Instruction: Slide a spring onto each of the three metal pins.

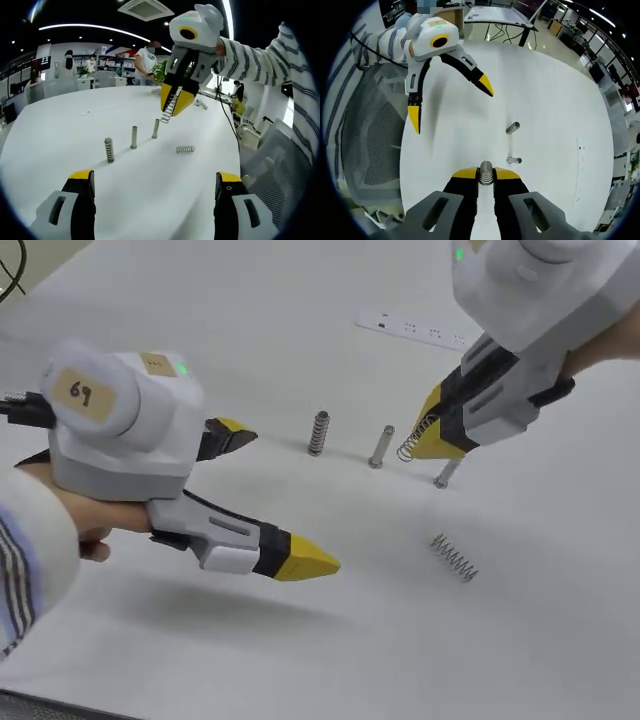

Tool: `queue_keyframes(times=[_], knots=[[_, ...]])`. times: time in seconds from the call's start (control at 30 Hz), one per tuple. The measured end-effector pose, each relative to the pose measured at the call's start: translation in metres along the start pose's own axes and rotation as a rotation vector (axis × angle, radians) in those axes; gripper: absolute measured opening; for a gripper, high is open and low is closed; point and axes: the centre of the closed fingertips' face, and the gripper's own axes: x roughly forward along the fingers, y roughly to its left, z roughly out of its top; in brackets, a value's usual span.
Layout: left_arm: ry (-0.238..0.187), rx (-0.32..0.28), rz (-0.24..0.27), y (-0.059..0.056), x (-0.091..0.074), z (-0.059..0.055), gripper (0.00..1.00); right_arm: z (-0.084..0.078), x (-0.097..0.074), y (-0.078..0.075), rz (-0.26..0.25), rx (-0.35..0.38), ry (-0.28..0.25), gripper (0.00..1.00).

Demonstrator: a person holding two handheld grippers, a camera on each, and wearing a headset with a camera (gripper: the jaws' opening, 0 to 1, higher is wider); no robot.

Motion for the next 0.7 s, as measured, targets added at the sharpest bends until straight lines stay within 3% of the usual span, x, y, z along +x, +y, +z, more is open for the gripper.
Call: queue_keyframes(times=[0.2,0.5,0.7], knots=[[0.013,-0.001,-0.006,-0.003,0.002,-0.003,0.98,0.002,0.003,-0.015,-0.003,-0.021,0.019,0.08],[0.008,-0.002,0.008,0.003,0.003,-0.002,0.98,0.000,0.011,-0.039,-0.001,-0.028,0.045,0.08],[0.009,-0.009,0.015,0.005,0.002,-0.004,0.98,-0.001,0.016,-0.047,0.004,-0.044,0.059,0.08]])
